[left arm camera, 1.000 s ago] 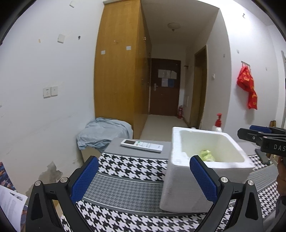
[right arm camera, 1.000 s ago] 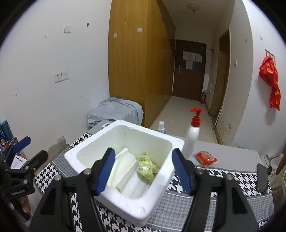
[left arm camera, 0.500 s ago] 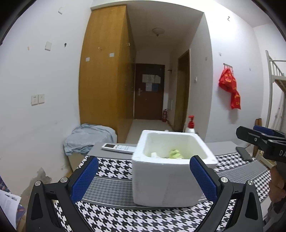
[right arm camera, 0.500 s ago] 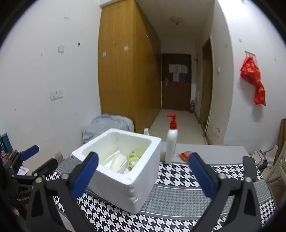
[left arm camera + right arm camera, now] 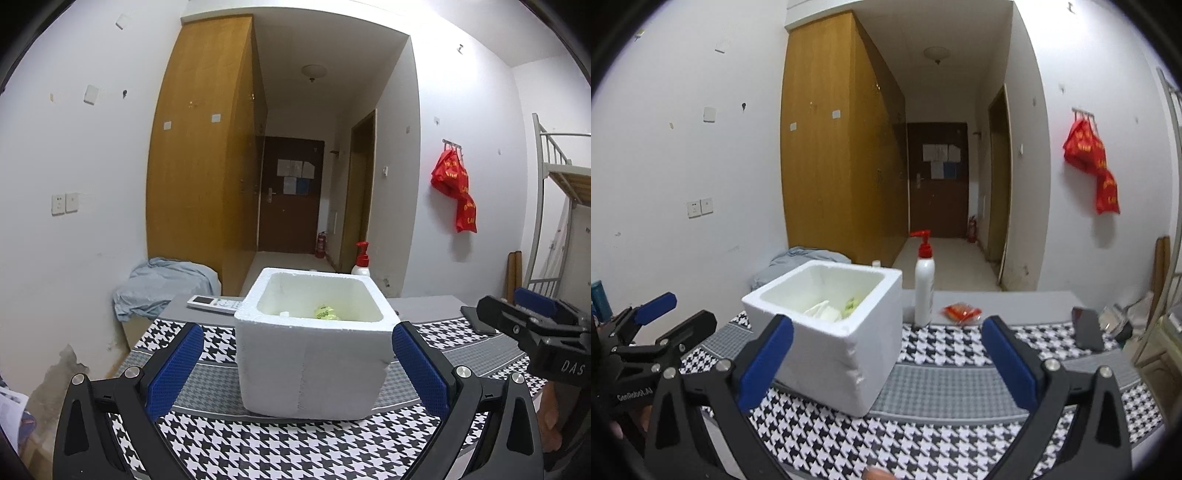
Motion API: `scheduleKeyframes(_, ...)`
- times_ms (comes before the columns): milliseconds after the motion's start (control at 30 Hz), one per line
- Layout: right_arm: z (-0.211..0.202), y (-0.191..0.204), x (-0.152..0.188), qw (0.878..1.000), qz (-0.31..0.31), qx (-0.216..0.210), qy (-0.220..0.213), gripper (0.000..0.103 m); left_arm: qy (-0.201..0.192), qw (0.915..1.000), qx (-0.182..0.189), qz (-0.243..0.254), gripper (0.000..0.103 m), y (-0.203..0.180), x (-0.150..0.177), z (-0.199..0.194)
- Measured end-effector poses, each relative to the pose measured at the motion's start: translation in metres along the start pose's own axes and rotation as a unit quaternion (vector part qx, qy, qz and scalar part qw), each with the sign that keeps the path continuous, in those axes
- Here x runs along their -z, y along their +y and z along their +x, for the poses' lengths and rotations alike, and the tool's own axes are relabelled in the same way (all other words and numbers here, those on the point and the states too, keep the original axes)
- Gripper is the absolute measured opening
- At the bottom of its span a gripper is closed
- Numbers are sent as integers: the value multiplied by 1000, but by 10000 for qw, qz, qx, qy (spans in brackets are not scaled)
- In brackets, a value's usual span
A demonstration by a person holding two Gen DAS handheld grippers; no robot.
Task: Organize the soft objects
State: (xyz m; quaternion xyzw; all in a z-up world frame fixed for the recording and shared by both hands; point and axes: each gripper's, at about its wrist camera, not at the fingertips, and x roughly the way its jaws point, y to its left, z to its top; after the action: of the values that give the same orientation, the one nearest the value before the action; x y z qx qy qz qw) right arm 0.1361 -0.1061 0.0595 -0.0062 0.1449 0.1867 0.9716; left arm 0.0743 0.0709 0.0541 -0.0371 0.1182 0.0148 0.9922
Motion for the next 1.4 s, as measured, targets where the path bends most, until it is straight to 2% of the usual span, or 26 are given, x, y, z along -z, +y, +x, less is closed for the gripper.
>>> scheduleKeyframes(167, -12, 5, 17, 9987, -241, 391, -238, 103, -60, 10000, 32, 15, 102, -5, 2, -3)
scheduleKeyframes(333, -19, -5, 28, 9991, 68, 301, -295, 103, -89, 9999, 103, 42, 102, -8, 3, -5)
scheduleKeyframes(500, -16, -13, 36, 9991, 175, 375, -97, 103, -90, 9998, 197, 45, 102, -12, 4, -8)
scheduleKeyframes(833, -38, -13, 48, 9958, 112, 561, -720, 103, -362, 9989, 281, 9, 102, -21, 15, -24)
scheduleKeyframes(1167, -29, -22, 63, 9974, 321, 548, -333, 103, -400, 9985, 365, 63, 102, -27, 23, -24)
scheduleKeyframes(1300, -36, -17, 67, 9951, 151, 778, -593, 103, -450, 9983, 355, 100, 102, -29, 30, -24)
scheduleKeyframes(1400, -42, -13, 73, 9939, 35, 767, -794, 103, -447, 9985, 264, 163, 102, -32, 39, -24)
